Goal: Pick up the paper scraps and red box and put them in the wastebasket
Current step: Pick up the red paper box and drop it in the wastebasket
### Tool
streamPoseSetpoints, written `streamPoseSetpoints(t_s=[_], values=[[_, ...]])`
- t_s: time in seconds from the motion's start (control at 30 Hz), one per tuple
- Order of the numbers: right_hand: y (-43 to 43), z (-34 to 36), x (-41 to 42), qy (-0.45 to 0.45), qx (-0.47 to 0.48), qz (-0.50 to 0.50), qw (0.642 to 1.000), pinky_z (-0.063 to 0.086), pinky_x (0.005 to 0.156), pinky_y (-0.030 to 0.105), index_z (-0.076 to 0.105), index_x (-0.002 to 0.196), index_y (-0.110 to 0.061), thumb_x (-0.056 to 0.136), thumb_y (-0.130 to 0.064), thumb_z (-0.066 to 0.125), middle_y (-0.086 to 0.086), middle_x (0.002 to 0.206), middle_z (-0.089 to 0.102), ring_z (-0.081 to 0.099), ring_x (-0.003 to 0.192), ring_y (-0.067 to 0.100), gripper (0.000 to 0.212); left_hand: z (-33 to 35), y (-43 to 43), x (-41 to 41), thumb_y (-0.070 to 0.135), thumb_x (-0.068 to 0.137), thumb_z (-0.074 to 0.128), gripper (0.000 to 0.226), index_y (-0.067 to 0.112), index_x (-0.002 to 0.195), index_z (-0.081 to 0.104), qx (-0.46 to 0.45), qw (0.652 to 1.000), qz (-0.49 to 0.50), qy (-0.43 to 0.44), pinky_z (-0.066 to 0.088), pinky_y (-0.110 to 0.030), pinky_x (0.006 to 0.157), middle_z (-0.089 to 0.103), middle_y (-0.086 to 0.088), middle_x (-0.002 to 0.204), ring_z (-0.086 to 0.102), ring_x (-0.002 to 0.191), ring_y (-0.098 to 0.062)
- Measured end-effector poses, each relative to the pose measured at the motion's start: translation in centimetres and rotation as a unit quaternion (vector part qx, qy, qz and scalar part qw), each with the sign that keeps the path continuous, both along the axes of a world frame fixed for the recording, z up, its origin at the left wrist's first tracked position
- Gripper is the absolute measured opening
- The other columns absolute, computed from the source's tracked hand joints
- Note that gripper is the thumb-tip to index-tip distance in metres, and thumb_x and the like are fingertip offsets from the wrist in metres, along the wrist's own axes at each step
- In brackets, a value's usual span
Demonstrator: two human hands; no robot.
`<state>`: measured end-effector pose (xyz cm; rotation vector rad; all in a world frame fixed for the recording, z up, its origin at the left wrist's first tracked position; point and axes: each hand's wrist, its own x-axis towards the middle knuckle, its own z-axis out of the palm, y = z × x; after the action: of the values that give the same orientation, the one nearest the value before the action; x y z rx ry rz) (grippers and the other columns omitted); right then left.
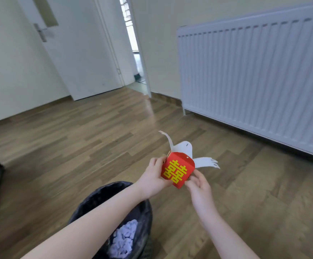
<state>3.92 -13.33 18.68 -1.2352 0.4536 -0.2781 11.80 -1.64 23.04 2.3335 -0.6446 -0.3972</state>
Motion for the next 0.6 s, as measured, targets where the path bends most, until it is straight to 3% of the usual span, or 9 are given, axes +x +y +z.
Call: streamPoseSetpoints(t_s=[0.13, 0.2, 0.33, 0.43, 0.6], values=[[5.1, 2.5, 2.1, -0.035, -0.058, 0.084, 0.994, 0.046, 0.065, 0.004, 0.046, 0.119, -0.027, 0.087, 0.000, 0.048, -0.017, 0.098, 0.061, 0.059, 0.077, -0.020, 0.042, 2.2, 6.8, -0.1, 0.025, 0.069, 0.064, 0.076, 0.015, 0.137, 0.031, -0.047, 0.996, 0.063, -0.040, 0.031, -0.021, 0.099, 0.034, 0.002, 0.122, 0.041, 0.116, -0.010], [7.7, 2.6, 2.9, -0.038, -0.079, 0.116, 0.989, 0.044, 0.062, 0.000, 0.046, 0.123, -0.024, 0.088, -0.002, 0.049, -0.019, 0.097, 0.059, 0.057, 0.076, -0.023, 0.042, 2.0, 10.1, -0.3, 0.026, 0.067, 0.062, 0.080, 0.015, 0.139, 0.029, -0.056, 0.993, 0.094, -0.048, 0.035, -0.024, 0.102, 0.034, 0.002, 0.123, 0.040, 0.118, -0.010], [11.7, 1.7, 3.4, -0.022, -0.103, 0.165, 0.981, 0.046, 0.068, 0.008, 0.045, 0.131, -0.020, 0.087, -0.003, 0.048, -0.010, 0.111, 0.060, 0.055, 0.088, -0.014, 0.047, 0.0, 14.7, -1.0, 0.024, 0.070, 0.062, 0.077, 0.017, 0.138, 0.027, -0.061, 0.988, 0.140, -0.032, 0.035, -0.027, 0.104, 0.033, 0.003, 0.126, 0.039, 0.121, -0.011], [14.2, 0.1, 3.3, 0.000, -0.118, 0.195, 0.974, 0.044, 0.084, 0.017, 0.044, 0.133, -0.017, 0.087, -0.003, 0.047, -0.004, 0.120, 0.059, 0.056, 0.100, -0.002, 0.048, -2.4, 17.7, -1.8, 0.019, 0.075, 0.064, 0.071, 0.018, 0.136, 0.027, -0.059, 0.984, 0.166, -0.005, 0.035, -0.029, 0.105, 0.034, 0.002, 0.127, 0.040, 0.121, -0.012], [16.7, -2.9, 2.6, 0.057, -0.166, 0.249, 0.952, 0.043, 0.094, 0.027, 0.042, 0.134, -0.019, 0.089, -0.008, 0.047, -0.002, 0.120, 0.055, 0.053, 0.115, 0.014, 0.047, -6.0, 21.1, -3.2, 0.034, 0.068, 0.062, 0.072, 0.025, 0.132, 0.030, -0.024, 0.981, 0.179, 0.063, 0.039, -0.038, 0.107, 0.040, -0.001, 0.129, 0.045, 0.121, -0.014]])
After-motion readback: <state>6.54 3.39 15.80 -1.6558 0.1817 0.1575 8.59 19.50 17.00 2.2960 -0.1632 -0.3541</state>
